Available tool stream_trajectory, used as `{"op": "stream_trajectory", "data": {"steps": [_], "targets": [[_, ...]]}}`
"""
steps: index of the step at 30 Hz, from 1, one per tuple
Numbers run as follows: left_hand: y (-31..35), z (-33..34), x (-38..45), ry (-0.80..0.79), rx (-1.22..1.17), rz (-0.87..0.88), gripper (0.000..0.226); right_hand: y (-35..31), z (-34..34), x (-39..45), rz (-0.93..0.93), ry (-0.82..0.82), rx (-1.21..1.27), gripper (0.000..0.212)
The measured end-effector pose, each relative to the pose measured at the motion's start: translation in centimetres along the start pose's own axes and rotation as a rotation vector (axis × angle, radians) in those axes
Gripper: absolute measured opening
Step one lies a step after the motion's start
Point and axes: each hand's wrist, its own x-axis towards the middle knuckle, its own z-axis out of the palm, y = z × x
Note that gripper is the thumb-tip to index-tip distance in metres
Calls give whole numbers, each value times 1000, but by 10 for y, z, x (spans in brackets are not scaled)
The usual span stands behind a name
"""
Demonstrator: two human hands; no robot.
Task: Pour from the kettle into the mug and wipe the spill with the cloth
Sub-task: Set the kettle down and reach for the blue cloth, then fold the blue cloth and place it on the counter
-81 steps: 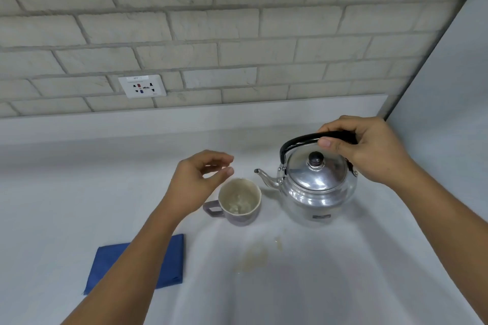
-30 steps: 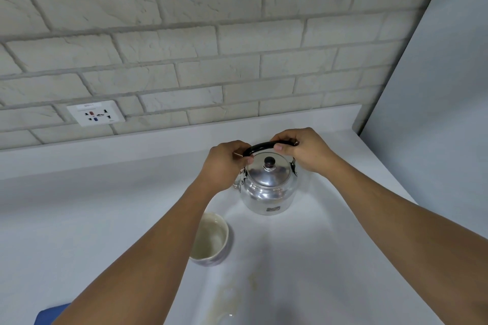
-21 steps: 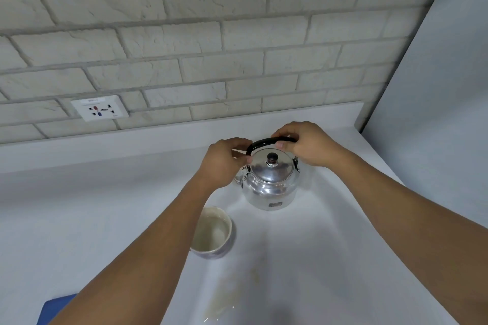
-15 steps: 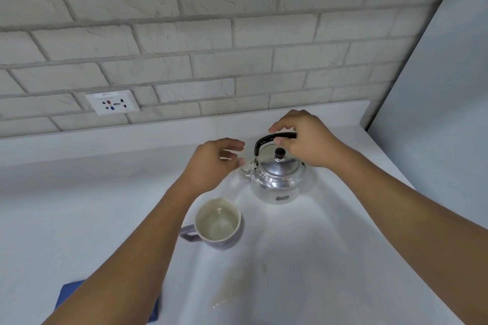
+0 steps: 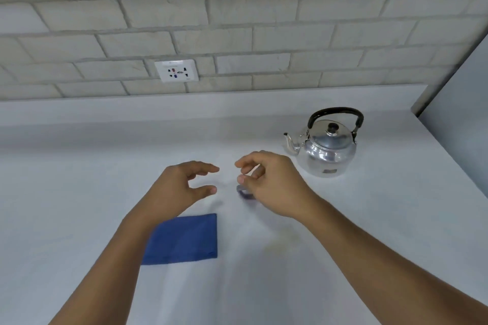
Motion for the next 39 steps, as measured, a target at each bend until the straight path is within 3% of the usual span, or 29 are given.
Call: {"op": "stream_trajectory", "data": {"steps": [6,12,18,24,30,34,39], "targets": [[-72,-17,-32,-71,119,-148,43,13,73,-19,63,-139,-45,28],[-116,-17,-53,-111,220,-182,44,23,113,-25,105,-228,-159,42],[-132,-11,-65,-66,311,-66,41,30,142,-28,137,-294,-347,59],[-134,-8,-69,-43,394,-20,41,35,159,-30,139,-218,-496,37],[-136,-6,-68,-9,418,-17,22,34,160,-32,124,-123,-375,10],[-132,-9,-71,5,415,2,13,30,159,-38,127,-80,-259,10],[-121,-20,-84,-27,348,-16,11,21,147,-58,205,-31,62,12]]}}
